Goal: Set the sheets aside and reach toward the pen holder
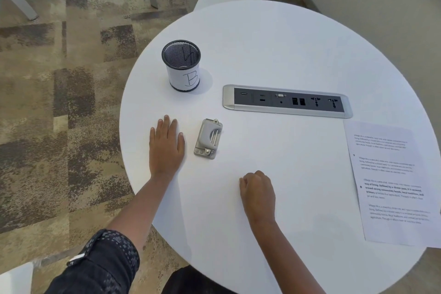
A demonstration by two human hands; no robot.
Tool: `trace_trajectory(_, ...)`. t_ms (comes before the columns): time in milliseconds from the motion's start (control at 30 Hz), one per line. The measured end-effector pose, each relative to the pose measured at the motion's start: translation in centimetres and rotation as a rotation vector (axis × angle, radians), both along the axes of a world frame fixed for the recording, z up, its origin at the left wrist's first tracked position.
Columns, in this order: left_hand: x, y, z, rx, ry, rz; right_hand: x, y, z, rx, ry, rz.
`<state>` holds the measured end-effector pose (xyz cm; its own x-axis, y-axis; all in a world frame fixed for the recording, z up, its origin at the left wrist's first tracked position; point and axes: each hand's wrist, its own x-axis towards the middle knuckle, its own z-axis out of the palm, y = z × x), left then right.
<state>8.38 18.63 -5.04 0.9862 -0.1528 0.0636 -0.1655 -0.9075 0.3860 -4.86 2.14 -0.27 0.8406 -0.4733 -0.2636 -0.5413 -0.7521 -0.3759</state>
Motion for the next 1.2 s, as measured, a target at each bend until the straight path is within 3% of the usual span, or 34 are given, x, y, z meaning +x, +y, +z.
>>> trace_trajectory(267, 0.0, 0.0, 0.0, -0.001, 0.011, 0.004, 0.6, 0.0, -0.8, -0.051, -0.019, 0.034)
trace_trajectory(467, 0.0, 0.0, 0.0, 0.004, 0.01, 0.002, 0.7, -0.4, -1.5, -0.26, -0.124, 0.092)
trace_trajectory(600, 0.0, -0.1, 0.1, -0.008, 0.01, 0.005, 0.3, -1.1, -1.8, -0.259, -0.194, 0.188)
trace_trajectory(700, -0.1, -0.1, 0.1, 0.001, -0.003, 0.001, -0.1, -2.2, -2.1, 0.053, -0.249, 0.081)
trace_trajectory(1033, -0.1, 0.0, 0.0, 0.009, -0.021, 0.0, 1.1, -4.5, 0.9, 1.095, -0.336, -0.63)
trace_trajectory(1200, 0.0, -0.1, 0.0, 0.01, -0.017, -0.004, 3.9, -4.6, 3.2, 1.503, -0.376, -0.696)
